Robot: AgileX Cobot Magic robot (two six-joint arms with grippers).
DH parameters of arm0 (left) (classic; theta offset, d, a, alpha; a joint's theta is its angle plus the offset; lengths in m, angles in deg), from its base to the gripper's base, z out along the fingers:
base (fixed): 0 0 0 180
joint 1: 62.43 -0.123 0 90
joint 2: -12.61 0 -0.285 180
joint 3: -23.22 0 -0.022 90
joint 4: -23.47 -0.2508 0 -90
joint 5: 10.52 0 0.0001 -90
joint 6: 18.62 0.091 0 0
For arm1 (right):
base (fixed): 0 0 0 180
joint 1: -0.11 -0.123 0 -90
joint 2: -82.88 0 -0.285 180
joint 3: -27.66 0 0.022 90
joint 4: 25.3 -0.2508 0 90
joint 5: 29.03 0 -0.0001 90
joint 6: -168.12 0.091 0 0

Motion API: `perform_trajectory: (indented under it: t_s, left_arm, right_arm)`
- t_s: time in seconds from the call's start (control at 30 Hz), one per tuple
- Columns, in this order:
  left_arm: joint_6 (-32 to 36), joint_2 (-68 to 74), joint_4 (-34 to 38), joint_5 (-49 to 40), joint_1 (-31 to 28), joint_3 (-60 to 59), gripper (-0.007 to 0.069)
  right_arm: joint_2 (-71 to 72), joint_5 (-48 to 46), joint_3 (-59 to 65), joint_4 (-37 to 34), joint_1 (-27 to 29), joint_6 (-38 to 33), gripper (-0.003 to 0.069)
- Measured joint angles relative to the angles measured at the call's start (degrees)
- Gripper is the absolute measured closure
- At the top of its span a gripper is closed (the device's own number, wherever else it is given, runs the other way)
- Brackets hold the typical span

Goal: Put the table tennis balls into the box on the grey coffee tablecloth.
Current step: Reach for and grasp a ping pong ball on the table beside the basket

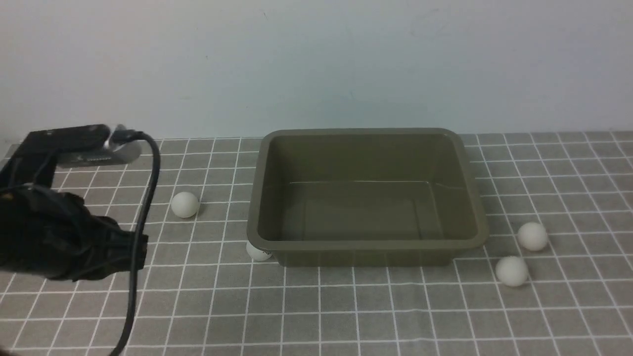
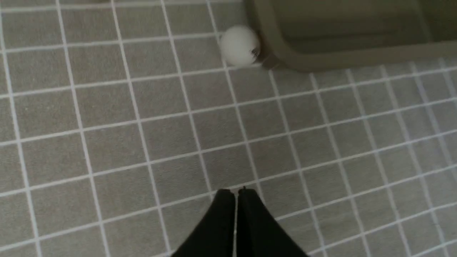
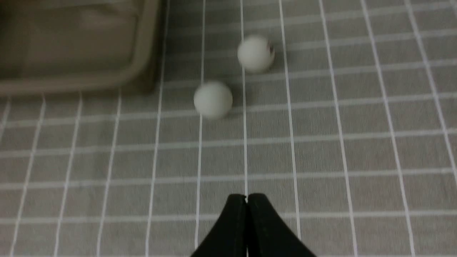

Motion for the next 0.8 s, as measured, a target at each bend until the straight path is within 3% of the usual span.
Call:
perform_trajectory:
  t_s: [0.23,0.5,0.63,0.67,0.7,0.77,0.8]
  left_arm:
    - [0.67,17.30,-4.31,0.10,0.00,12.43,0.0629]
    - [0.70,34.47,-9.14,-0.69,0.00,27.46,0.0587]
    - [0.70,40.09,-11.39,-1.00,0.00,33.67,0.0460]
    - [0.70,41.77,-12.19,-0.64,0.00,35.06,0.0386]
    - [0.70,41.77,-12.19,-0.51,0.00,35.26,0.0386]
    - [0.07,44.48,-12.80,2.25,0.00,36.64,0.0219]
    - [-0.05,45.14,-12.96,2.89,0.00,36.64,0.0172]
  right_arm:
    - [-17.90,-3.59,-8.98,1.83,0.00,-1.90,0.0672]
    - [-29.58,2.15,-16.49,2.84,1.57,-1.06,0.0662]
    - [-37.84,2.94,-20.74,1.07,4.60,-1.67,0.0610]
    - [-40.53,2.94,-22.05,0.33,4.89,-2.21,0.0580]
    - [-40.96,2.94,-22.25,0.21,4.89,-2.21,0.0575]
    - [-46.72,3.32,-24.76,-2.33,4.63,-2.94,0.0470]
    - [-47.88,3.73,-25.46,-2.81,4.49,-3.36,0.0444]
